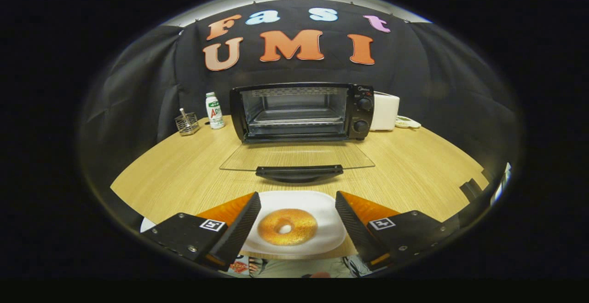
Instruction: Open the toaster oven, put the food inside, and close the toaster oven door.
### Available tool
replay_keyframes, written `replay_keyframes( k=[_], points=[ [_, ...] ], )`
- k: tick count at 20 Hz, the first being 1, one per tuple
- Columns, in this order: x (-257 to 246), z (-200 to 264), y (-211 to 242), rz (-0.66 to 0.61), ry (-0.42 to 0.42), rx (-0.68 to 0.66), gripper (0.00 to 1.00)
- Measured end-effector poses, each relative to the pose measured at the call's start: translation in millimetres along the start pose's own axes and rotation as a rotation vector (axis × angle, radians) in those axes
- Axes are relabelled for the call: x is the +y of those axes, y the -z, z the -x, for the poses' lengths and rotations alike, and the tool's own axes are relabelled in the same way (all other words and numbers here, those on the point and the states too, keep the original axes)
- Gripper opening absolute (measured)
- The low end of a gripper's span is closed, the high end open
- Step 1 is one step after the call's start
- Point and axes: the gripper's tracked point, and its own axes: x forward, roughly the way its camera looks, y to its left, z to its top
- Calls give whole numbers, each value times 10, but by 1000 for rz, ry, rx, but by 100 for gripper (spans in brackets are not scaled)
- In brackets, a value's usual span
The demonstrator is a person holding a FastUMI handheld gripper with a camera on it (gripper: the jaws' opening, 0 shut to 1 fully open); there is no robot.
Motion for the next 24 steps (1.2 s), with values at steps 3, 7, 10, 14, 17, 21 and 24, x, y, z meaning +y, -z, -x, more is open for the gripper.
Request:
replay_keyframes(
  k=[3,7,10,14,17,21,24],
  points=[
    [51,43,104,3,-1,-4,98],
    [84,28,194,10,13,-16,98],
    [154,9,304,2,1,4,98],
    [137,-40,399,-3,17,28,98],
    [110,-71,477,7,33,52,98],
    [106,-85,486,10,37,59,93],
    [75,-90,444,-5,40,55,83]
  ],
)
